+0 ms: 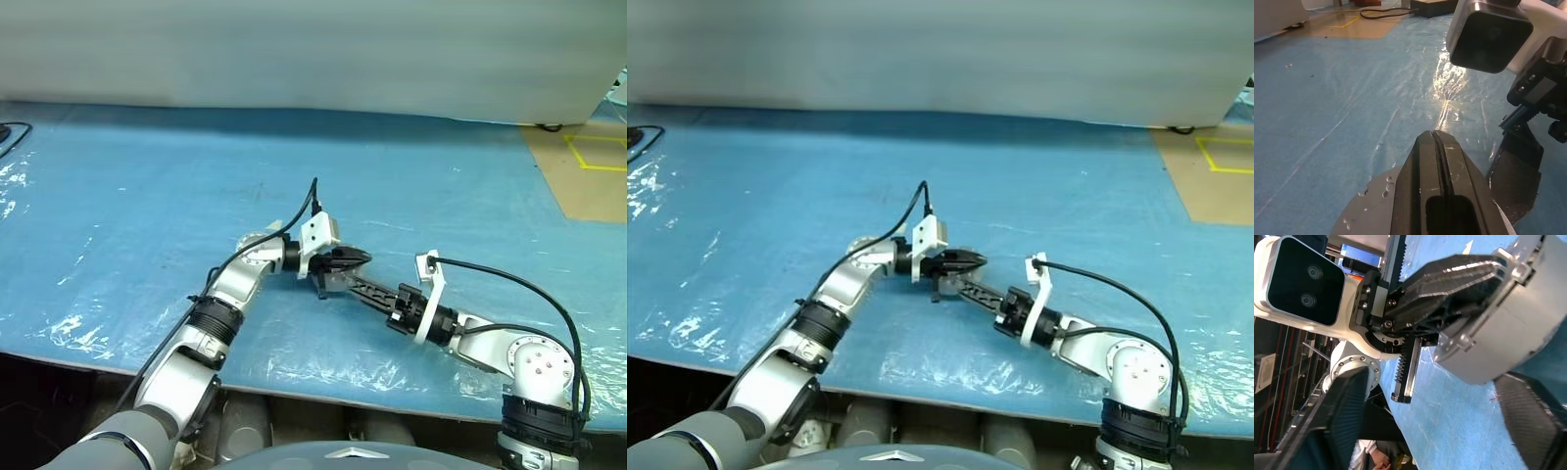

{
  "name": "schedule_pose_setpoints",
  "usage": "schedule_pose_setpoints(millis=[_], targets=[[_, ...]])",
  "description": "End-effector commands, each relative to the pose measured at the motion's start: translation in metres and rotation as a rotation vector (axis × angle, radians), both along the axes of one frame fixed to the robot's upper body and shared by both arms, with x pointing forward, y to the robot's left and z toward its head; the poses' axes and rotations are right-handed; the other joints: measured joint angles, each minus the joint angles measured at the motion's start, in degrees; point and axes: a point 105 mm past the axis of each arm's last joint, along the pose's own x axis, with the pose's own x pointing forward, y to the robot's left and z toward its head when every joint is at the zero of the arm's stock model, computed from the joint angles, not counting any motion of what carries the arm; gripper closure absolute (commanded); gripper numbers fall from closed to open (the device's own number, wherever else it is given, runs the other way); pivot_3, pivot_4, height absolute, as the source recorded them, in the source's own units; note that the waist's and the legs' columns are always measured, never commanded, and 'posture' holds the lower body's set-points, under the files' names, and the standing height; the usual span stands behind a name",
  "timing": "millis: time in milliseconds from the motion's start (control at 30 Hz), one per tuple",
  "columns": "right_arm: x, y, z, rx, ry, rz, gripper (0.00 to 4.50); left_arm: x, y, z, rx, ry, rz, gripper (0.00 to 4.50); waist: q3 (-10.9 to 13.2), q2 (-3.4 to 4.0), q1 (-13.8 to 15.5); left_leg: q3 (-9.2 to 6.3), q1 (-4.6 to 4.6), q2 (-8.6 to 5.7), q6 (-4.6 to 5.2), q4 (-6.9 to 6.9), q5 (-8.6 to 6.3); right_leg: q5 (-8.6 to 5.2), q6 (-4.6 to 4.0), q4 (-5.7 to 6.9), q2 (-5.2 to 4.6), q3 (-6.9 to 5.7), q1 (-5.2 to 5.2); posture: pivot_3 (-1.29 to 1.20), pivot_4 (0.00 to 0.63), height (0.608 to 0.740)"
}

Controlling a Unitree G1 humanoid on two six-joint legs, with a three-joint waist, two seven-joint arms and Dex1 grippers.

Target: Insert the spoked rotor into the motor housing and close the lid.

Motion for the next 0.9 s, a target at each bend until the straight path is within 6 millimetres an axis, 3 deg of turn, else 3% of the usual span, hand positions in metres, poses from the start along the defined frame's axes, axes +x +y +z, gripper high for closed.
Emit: schedule_pose_setpoints(millis=[33, 133, 367, 533, 767, 900], targets=[[0.003, 0.007, 0.02, 0.019, -0.112, 0.015, 0.28, -0.009, 0.003, -0.037, 0.104, 0.098, -0.002, 4.5, 0.0, 0.0, 0.0, 0.0, 0.0, 0.0, 0.0, 0.01, 0.0, 0.0, 0.0, 0.0, 0.0, 0.0, 0.0, 0.0, 0.15, 0.74], [0.011, 0.006, 0.008, -0.091, -0.11, -0.021, 0.28, -0.008, 0.003, -0.037, 0.104, 0.098, 0.001, 4.5, 0.0, 0.0, -0.02, 0.0, 0.0, 0.0, 0.0, 0.01, 0.0, 0.0, 0.01, 0.0, 0.0, 0.0, 0.02, 0.0, 0.15, 0.74], [0.032, -0.005, 0.014, -0.04, -0.124, -0.175, 0.28, -0.005, 0.006, -0.037, 0.104, 0.096, 0.016, 4.5, 0.0, -0.01, -0.3, 0.0, -0.01, 0.02, 0.0, 0.0, 0.0, 0.01, 0.03, 0.0, 0.04, 0.01, -0.04, 0.0, 0.15, 0.74], [0.035, -0.008, 0.012, -0.036, -0.093, -0.207, 0.28, -0.002, 0.009, -0.036, 0.104, 0.094, 0.03, 4.5, 0.0, -0.01, -0.36, 0.0, -0.02, 0.03, 0.0, -0.01, 0.0, 0.04, 0.07, 0.0, 0.07, 0.01, -0.07, 0.0, 0.15, 0.74], [0.029, -0.004, 0.003, -0.072, -0.047, -0.156, 1.8, 0.004, 0.012, -0.035, 0.105, 0.087, 0.049, 4.5, 0.0, 0.0, -0.24, 0.0, 0.05, 0.02, 0.0, 0.0, 0.0, 0.05, 0.08, 0.0, 0.05, 0.02, 0.02, 0.0, 0.15, 0.74], [0.029, -0.004, 0.003, -0.069, -0.042, -0.157, 3.16, 0.006, 0.013, -0.035, 0.104, 0.085, 0.059, 4.5, -0.03, 0.03, -0.19, 0.01, 0.01, 0.02, 0.0, 0.0, 0.0, 0.06, 0.11, 0.0, 0.06, 0.02, -0.02, 0.0, 0.15, 0.74]])
